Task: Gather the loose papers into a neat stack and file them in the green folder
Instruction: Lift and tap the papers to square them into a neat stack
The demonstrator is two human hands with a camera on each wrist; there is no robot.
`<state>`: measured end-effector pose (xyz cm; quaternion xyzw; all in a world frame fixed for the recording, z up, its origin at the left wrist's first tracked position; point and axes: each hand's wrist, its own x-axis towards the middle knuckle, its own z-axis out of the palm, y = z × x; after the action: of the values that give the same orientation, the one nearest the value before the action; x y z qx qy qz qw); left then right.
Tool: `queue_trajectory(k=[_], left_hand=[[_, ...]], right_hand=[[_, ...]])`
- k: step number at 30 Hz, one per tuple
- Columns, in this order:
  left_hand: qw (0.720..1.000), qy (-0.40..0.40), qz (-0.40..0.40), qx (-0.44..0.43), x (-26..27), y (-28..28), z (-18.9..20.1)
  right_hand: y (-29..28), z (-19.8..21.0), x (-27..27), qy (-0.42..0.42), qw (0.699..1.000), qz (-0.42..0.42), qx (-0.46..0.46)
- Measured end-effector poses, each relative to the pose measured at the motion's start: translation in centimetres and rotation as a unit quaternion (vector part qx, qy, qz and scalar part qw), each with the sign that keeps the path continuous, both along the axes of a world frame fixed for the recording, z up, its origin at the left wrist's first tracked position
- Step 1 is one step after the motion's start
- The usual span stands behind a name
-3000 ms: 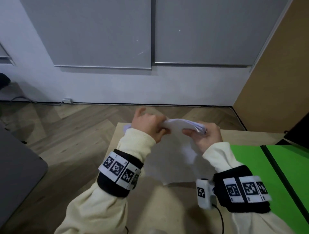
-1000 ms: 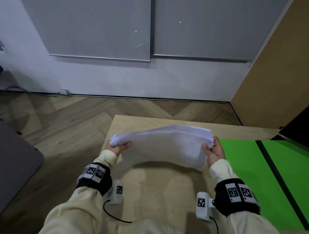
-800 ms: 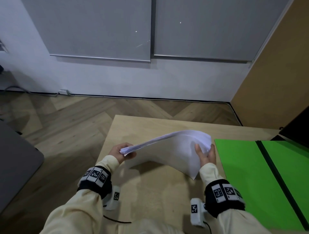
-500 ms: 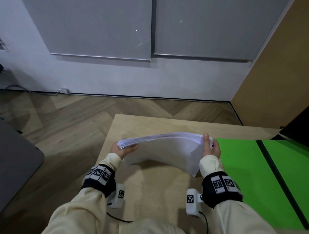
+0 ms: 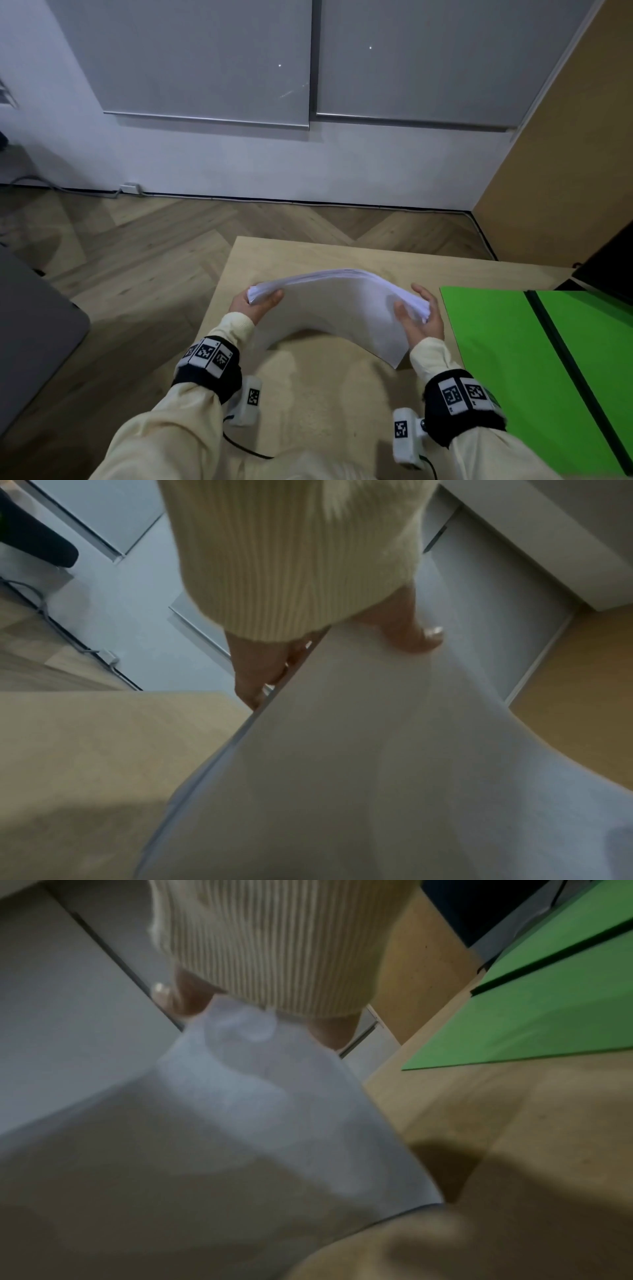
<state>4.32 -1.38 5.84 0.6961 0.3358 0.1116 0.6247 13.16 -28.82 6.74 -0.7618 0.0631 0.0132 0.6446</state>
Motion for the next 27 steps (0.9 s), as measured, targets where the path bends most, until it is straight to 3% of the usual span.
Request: queue_trajectory(k=[3,5,9,13,18,22,27], left_hand=[[0.999,0.033,-0.041,0.01,0.2,0.2,-0.2],[0.998,0.025,-0.056,0.017,0.4,0.1,0.5],[0.996,-0.035,-0.079,0.029,0.6,0.8,2.3],[0.994,-0.035,-0.095,0.032,0.0,1.1,2.4],[1.0,-0.004,0.029,0.005,0.2,-0.4,1.3],[0.991,-0.055,0.104,-0.064,0.9,-1.3,1.4],[0.982,-0.087,0.156,-0.065,1.1,-2.1,1.5]], right_hand=[[-0.7,0.6,-0.6,0.114,0.993,0.001,-0.036],[-0.9,1.3,-0.2,0.141,0.989,-0.012,-0.047],[-1.7,4.0,0.5,0.07,0.997,0.004,-0.023],[-2.6,2.3,0.6,0.008,0.994,0.107,-0.013],[-1.6,0.5,0.9,0.037,0.997,0.062,0.007],[-0.6,0.7,1.5,0.068,0.994,-0.041,0.077],[0.0,0.6,2.0,0.026,0.993,-0.101,0.055]])
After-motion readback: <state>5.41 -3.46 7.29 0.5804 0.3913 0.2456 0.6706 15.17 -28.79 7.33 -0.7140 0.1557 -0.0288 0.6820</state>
